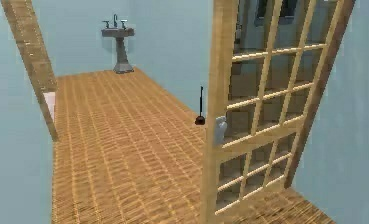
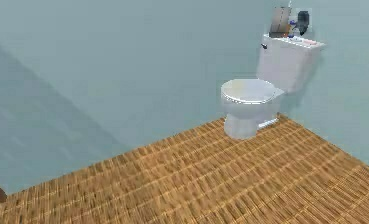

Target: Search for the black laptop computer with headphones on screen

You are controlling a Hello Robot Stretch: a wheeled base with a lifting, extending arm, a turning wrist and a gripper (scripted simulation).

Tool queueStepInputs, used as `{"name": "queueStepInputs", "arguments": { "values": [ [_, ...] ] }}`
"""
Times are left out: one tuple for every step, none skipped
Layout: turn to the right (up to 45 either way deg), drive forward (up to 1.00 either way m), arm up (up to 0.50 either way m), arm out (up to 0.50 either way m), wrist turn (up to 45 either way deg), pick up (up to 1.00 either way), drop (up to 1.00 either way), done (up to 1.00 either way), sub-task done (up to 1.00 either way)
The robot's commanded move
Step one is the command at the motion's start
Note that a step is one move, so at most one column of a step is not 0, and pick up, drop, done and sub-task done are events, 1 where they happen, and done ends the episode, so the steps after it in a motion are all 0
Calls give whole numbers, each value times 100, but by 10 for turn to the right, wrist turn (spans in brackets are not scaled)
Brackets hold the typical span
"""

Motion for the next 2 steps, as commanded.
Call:
{"name": "queueStepInputs", "arguments": {
  "values": [
    [-210, 0, 0, 0, 0, 0, 0, 0, 0],
    [0, 30, 0, 0, 0, 0, 0, 0, 0]
  ]
}}
